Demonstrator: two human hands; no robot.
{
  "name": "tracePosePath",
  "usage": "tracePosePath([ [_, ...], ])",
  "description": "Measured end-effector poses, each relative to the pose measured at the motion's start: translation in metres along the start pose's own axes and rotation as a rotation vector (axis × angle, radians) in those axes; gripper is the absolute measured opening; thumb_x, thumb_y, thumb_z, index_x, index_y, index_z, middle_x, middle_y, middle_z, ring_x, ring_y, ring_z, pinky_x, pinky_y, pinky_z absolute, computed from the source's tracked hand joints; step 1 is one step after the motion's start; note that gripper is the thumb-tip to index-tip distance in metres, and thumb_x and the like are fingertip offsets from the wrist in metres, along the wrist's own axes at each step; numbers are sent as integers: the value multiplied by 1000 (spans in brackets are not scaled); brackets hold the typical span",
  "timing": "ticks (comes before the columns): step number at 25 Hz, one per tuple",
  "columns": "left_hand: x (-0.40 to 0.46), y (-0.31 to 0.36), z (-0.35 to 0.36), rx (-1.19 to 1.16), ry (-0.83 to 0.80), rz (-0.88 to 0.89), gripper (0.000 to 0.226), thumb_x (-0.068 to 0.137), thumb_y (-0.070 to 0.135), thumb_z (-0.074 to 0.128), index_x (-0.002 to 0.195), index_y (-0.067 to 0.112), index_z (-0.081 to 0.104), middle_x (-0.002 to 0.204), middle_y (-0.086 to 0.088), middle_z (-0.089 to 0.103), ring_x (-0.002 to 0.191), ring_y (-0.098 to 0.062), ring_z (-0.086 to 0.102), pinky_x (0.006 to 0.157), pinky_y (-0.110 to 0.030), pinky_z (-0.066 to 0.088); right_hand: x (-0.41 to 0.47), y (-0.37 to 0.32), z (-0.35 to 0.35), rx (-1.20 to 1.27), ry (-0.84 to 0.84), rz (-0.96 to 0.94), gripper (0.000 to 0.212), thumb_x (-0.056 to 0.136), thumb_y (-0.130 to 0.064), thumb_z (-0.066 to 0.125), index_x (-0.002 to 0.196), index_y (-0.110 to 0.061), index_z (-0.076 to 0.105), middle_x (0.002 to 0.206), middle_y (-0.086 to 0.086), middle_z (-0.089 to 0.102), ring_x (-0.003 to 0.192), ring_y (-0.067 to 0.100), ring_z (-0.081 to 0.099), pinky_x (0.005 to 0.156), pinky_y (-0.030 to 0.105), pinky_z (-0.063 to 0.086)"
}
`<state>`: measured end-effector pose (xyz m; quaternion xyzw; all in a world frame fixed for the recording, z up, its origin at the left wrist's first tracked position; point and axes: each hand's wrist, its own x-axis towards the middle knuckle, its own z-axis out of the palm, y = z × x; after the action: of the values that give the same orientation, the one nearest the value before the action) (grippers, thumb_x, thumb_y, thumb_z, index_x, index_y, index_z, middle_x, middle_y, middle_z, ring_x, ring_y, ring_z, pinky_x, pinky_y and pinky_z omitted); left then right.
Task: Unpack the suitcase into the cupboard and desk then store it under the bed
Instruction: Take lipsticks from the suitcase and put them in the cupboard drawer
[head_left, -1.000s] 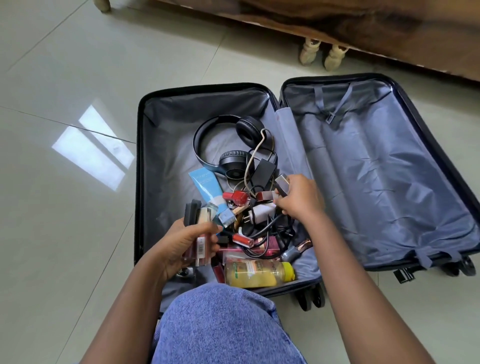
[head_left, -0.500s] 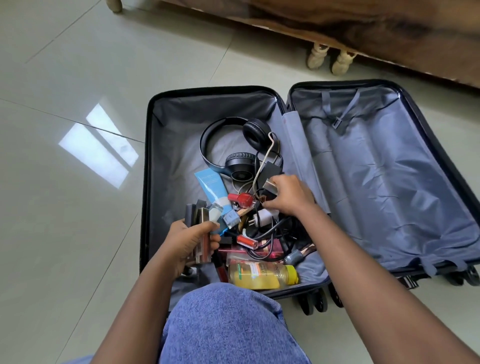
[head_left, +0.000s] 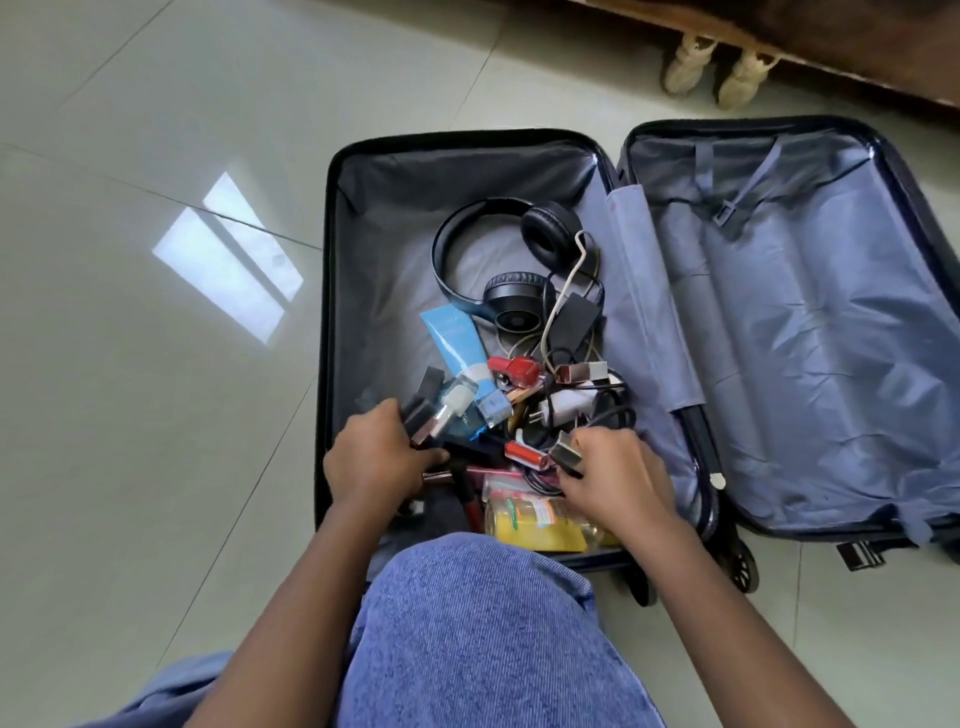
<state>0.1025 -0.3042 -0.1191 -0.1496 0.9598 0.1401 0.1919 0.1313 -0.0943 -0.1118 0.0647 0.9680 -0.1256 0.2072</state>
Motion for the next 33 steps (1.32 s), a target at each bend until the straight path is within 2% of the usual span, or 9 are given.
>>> tracePosePath([
  [7,31,16,8,266,57,328,43,72,43,70,100,17,50,95,-7,66,87,-31,64,59,-29,35,34,-10,14,476,66,141,29,68,-26,80,61,-22,52,64,-2,60,70,21,61,62,32,49],
  [10,46,13,7,246,102,307,38,77,41,66,102,17,50,97,-7,67,90,-32,64,59,-30,35,55,-21,9,562,144,150,31,65,-31,84,62,-24,54,62,-6,61,66,18,60,60,30,47],
  [13,57,8,3,213,191,268,36,84,45,58,103,16,49,99,-8,67,91,-32,64,59,-31,36,76,-32,-6,723,193,122,22,68,-20,83,69,-20,62,67,-4,66,61,15,61,56,23,49],
  [17,57,9,-7,10,234,132,33,85,44,57,102,16,53,98,-11,67,92,-35,63,66,-34,44,89,-35,-28,1042,134,28,18,75,-13,79,83,-12,62,72,3,68,46,15,59,44,24,49],
  [19,50,11,-12,-166,235,43,28,82,39,61,99,17,57,96,-10,67,91,-35,62,69,-35,47,88,-32,-34,739,135,-41,17,79,-26,75,84,-18,61,76,2,69,58,20,66,54,32,54],
  [21,43,10,-16,-355,232,-66,23,78,33,64,95,17,60,92,-8,65,90,-34,61,66,-32,44,75,-25,-37,253,245,-36,19,82,-37,69,86,-21,61,82,2,68,78,26,65,61,30,47],
  [22,38,7,-17,-409,207,-113,22,76,31,65,93,17,60,90,-7,64,89,-33,60,65,-31,42,66,-21,-38,154,284,-16,18,83,-37,67,89,-21,62,84,4,68,83,29,63,62,30,43],
  [27,17,-16,-7,-551,97,-254,17,65,20,67,78,11,60,76,-10,65,75,-32,62,58,-29,43,29,-9,-22,18,-33,7,16,81,-36,68,90,-23,64,83,-2,66,88,24,65,62,26,43],
  [33,5,-27,-13,-690,75,-346,22,52,31,60,66,15,63,58,-5,69,63,-28,69,66,-43,58,41,-61,-17,54,144,-191,19,84,-35,63,96,-21,65,89,3,70,86,26,65,66,30,49],
])
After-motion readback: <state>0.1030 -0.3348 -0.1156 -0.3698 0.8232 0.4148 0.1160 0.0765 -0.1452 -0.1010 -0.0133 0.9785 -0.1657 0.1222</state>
